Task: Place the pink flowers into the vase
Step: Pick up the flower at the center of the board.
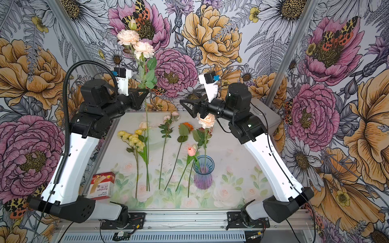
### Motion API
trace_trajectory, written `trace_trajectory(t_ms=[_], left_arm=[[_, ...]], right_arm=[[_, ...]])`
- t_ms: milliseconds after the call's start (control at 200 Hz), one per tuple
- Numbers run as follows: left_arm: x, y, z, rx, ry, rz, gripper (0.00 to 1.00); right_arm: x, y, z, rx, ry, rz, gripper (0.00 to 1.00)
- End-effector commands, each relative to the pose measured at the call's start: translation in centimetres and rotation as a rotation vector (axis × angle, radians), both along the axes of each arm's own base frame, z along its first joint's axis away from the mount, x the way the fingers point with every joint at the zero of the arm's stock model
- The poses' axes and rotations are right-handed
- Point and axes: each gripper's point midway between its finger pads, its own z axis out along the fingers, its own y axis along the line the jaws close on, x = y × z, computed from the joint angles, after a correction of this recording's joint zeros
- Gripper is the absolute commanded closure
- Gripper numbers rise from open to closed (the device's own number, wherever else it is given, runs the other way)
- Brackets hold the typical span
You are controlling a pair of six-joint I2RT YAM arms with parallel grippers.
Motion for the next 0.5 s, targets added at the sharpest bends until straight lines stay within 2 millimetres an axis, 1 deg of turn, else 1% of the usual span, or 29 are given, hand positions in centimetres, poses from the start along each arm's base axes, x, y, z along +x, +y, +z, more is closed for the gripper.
trace_trajectory(t_ms=[0, 130, 285, 490], left_arm=[[-1.9, -1.6, 1.2, -0.011, -0.082, -0.108, 1.0], [-3.4, -2.2, 1.4, -0.022, -0.11, -0.148, 1.0], [-5.3, -2.6, 2.0, -0.046, -0.128, -0.191, 1.0], [-7.0, -2.1, 2.8, -0.069, -0.157, -0.193, 1.0]], right_arm=[[-0.2, 1.9, 2.2, 0.042, -0.041, 0.077, 0.15], [0.6, 4.3, 3.0, 0.059, -0.045, 0.147, 0.19], [0.6, 7.1, 3.5, 0.074, -0.051, 0.234, 0.2], [0.4, 9.2, 3.8, 0.089, -0.056, 0.296, 0.2]])
